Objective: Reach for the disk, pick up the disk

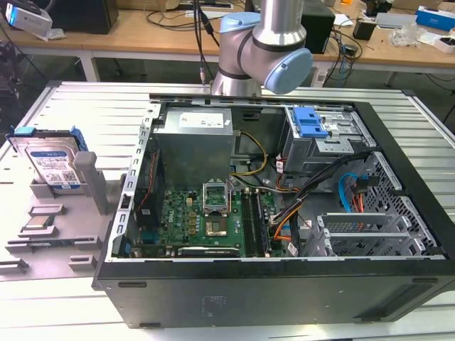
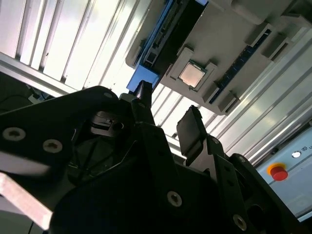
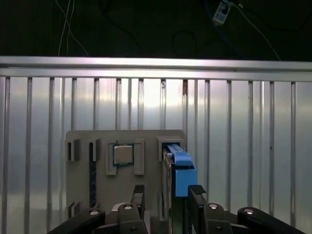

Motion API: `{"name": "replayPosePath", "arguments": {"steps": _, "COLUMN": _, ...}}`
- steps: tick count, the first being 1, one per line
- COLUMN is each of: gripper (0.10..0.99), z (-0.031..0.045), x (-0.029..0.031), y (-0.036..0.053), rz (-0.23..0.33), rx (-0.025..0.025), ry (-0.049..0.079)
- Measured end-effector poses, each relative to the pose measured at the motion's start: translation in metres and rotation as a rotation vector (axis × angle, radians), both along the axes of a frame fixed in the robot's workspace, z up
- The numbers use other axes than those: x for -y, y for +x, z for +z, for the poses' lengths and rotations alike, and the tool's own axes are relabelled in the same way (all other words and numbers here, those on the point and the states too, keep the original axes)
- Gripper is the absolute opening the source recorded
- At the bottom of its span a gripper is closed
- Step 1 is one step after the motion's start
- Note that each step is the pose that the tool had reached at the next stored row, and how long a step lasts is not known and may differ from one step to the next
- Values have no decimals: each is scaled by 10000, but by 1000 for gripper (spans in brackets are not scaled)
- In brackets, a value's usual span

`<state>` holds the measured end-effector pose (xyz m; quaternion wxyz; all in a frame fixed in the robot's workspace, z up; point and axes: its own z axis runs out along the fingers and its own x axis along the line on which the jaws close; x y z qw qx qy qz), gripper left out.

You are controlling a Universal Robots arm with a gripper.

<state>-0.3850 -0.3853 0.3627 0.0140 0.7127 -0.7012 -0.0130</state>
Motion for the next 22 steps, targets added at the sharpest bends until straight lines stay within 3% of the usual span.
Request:
{"name": "replayPosePath", "arguments": {"steps": 10, "gripper": 482, "z": -21, "x": -80, "y": 0, "rz": -1, "rx": 1, "ry": -7}}
{"name": "replayPosePath", "arguments": {"steps": 22, "gripper": 482, "z": -93, "x": -107, "y": 0, "rz": -1, "rx": -1, "ry": -21}}
